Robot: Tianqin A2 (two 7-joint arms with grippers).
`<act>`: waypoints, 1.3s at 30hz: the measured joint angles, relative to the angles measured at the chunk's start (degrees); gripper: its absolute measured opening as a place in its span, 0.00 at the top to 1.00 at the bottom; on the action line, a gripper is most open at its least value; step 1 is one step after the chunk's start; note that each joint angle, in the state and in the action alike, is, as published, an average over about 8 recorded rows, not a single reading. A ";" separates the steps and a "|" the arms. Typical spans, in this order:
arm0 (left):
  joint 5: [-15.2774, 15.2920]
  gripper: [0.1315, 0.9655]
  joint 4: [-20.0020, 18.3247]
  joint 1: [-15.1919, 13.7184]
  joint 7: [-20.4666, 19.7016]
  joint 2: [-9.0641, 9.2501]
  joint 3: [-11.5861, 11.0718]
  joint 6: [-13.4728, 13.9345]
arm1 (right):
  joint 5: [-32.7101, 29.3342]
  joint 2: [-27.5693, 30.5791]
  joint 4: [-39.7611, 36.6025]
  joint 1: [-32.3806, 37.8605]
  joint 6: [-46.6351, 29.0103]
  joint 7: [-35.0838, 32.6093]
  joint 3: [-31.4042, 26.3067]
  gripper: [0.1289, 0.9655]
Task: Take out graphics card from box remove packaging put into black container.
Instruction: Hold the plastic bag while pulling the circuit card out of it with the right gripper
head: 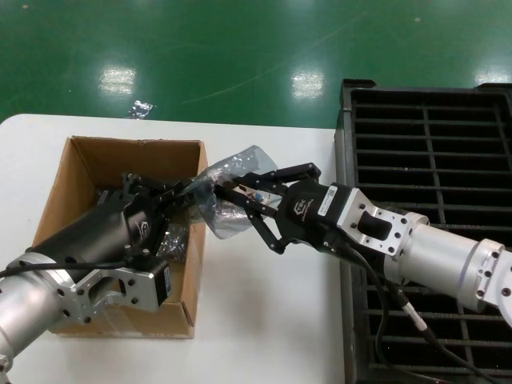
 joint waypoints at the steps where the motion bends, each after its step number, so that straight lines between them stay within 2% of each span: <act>1: 0.00 0.99 0.00 0.00 0.00 0.00 0.00 0.00 | -0.04 0.04 0.19 -0.01 -0.01 0.06 0.01 0.94; 10: 0.00 0.99 0.00 0.00 0.00 0.00 0.01 0.00 | -1.23 2.19 4.01 -0.94 0.13 2.33 1.34 0.94; 19: 0.00 0.99 0.00 0.00 0.00 0.00 0.01 0.00 | -4.66 6.31 12.54 -3.81 0.04 7.69 4.72 0.94; 32: 0.00 0.99 0.00 0.00 0.00 0.00 0.01 0.00 | -13.46 12.37 29.48 -10.63 -2.68 18.27 15.21 0.94; 39: 0.00 0.99 0.00 0.00 0.00 0.00 0.01 0.00 | -9.74 17.39 33.40 -12.00 -2.85 16.90 20.35 0.94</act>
